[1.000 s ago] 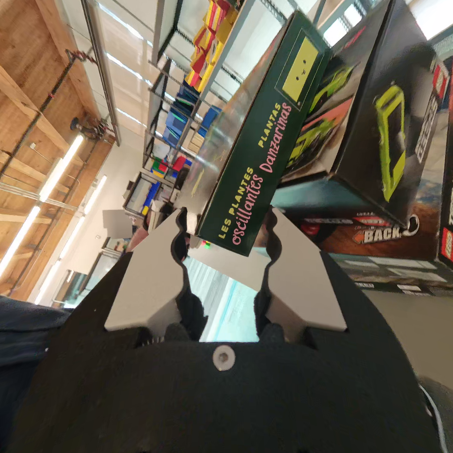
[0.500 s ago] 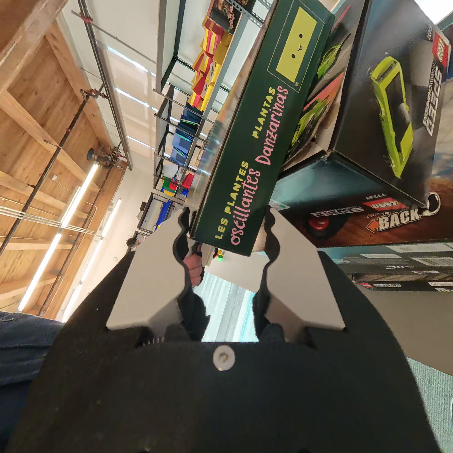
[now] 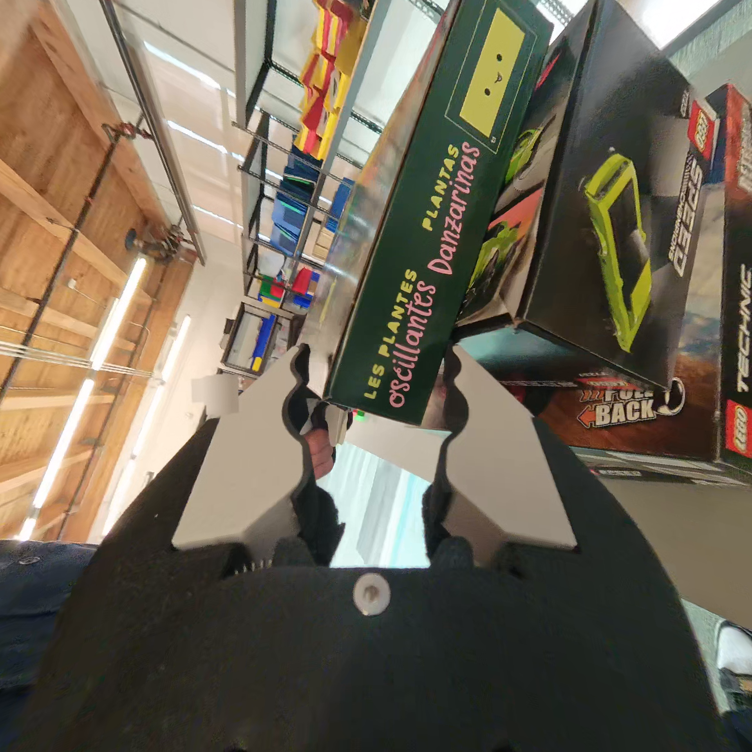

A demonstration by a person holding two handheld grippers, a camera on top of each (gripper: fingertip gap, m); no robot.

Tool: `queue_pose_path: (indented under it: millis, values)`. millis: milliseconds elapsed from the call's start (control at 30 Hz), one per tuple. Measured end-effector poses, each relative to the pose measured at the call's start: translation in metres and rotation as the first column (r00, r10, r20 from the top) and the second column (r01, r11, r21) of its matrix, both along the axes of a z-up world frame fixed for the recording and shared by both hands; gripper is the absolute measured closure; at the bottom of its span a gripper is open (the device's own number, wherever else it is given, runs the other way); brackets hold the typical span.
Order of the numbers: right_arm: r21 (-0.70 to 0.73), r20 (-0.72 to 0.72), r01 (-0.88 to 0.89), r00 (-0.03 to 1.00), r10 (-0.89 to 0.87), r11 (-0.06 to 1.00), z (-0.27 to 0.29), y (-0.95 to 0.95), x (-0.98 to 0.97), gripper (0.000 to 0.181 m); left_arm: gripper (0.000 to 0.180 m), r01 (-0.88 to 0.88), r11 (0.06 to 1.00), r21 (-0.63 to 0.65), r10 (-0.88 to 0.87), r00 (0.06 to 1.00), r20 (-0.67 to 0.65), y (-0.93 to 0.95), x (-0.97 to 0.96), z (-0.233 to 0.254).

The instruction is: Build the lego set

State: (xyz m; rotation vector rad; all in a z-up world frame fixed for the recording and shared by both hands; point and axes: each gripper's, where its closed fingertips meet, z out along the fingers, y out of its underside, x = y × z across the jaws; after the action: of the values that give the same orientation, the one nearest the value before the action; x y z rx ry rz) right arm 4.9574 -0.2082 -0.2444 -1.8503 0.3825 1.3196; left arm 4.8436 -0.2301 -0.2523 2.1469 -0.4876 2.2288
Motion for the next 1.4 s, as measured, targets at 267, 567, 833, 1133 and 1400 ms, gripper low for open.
queue_pose_path:
  millis: [267, 567, 833, 1133, 1400]
  values:
    - [0.015, 0.062, 0.045, 0.997, -0.046, 0.999, 0.002, -0.033, 0.009, 0.119, 0.14, -0.03, 0.999, -0.026, 0.031, 0.999, 0.024, -0.004, -0.014, -0.005]
    - [-0.001, 0.123, -0.05, 0.991, 0.05, 0.999, -0.008, -0.021, 0.003, 0.134, 0.14, -0.086, 0.996, -0.001, 0.086, 0.996, -0.024, 0.005, -0.003, -0.012]
    - [0.064, 0.083, -0.087, 0.993, 0.082, 0.994, 0.0, -0.042, 0.029, 0.137, 0.137, 0.033, 0.999, -0.021, -0.034, 0.999, -0.023, -0.034, -0.018, -0.026]
    - [0.094, 0.029, -0.015, 1.0, 0.013, 0.995, -0.014, -0.06, 0.159, 0.132, 0.122, 0.27, 0.941, -0.202, -0.307, 0.934, -0.185, -0.154, 0.035, -0.088]
    - [0.098, 0.211, -0.04, 0.977, 0.018, 0.994, -0.012, -0.076, 0.311, 0.126, 0.11, 0.384, 0.912, -0.146, -0.407, 0.894, -0.188, -0.193, 0.24, -0.105]
